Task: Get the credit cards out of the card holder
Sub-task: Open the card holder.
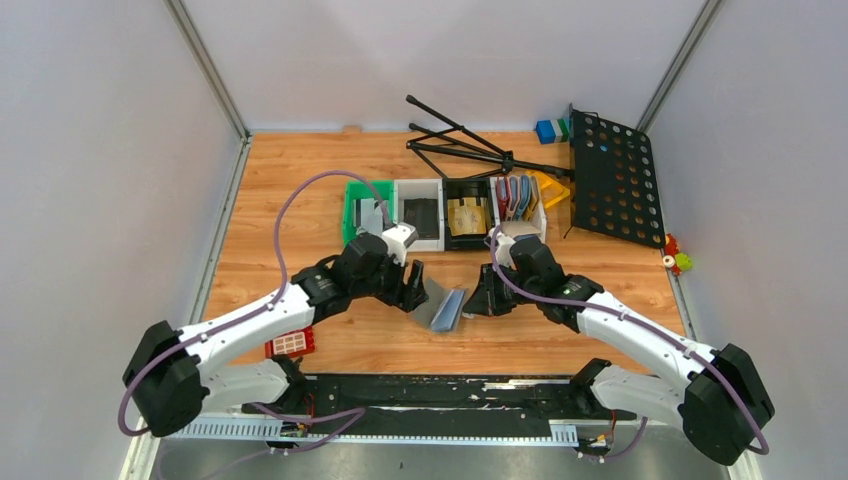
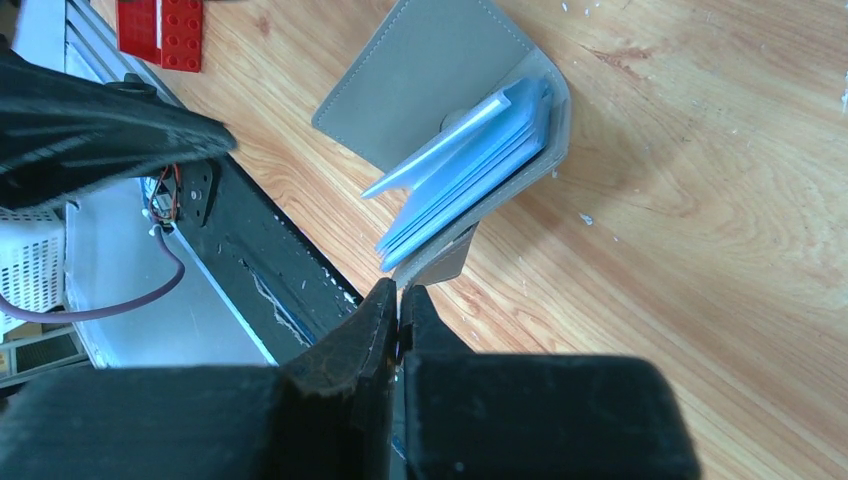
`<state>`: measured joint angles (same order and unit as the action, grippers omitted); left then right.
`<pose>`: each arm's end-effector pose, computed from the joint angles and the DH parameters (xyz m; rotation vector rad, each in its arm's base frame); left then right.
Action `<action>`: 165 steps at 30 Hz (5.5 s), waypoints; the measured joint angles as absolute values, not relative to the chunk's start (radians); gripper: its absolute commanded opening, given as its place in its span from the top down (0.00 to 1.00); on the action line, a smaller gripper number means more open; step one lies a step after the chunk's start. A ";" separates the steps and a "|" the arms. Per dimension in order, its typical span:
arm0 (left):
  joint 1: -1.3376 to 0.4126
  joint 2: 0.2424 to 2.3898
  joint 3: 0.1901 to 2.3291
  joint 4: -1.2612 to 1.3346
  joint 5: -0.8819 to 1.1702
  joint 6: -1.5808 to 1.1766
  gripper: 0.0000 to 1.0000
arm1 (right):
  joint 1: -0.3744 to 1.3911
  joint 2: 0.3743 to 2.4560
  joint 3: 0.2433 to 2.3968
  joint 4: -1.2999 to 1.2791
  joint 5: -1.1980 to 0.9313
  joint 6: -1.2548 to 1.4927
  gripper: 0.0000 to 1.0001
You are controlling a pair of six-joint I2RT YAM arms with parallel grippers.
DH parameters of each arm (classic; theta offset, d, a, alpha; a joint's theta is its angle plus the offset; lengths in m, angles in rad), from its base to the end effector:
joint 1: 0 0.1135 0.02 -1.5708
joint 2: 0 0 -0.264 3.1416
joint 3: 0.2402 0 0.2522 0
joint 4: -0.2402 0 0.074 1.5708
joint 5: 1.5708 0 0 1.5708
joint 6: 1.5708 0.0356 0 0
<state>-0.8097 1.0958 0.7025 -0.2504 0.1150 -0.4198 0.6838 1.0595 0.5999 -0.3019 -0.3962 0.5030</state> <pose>0.1598 -0.1737 0.2442 0.5171 2.2728 -0.7813 0.1574 0.1460 0.2151 -0.4387 2.4646 1.0124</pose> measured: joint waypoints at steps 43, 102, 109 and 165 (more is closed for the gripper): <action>-0.956 1.551 0.879 -0.363 -0.249 -0.420 0.51 | 0.684 1.061 0.605 -0.348 -0.394 0.480 1.00; -0.823 1.463 0.619 -0.001 0.004 -0.525 0.73 | 0.623 1.248 0.432 0.007 -0.323 0.826 0.72; -0.823 1.429 0.581 0.017 0.004 -0.538 0.68 | 0.616 1.296 0.432 0.043 -0.369 0.829 0.90; -0.824 1.053 0.517 -0.063 0.166 -0.636 0.76 | 0.723 1.085 0.650 -0.303 -0.384 0.618 1.00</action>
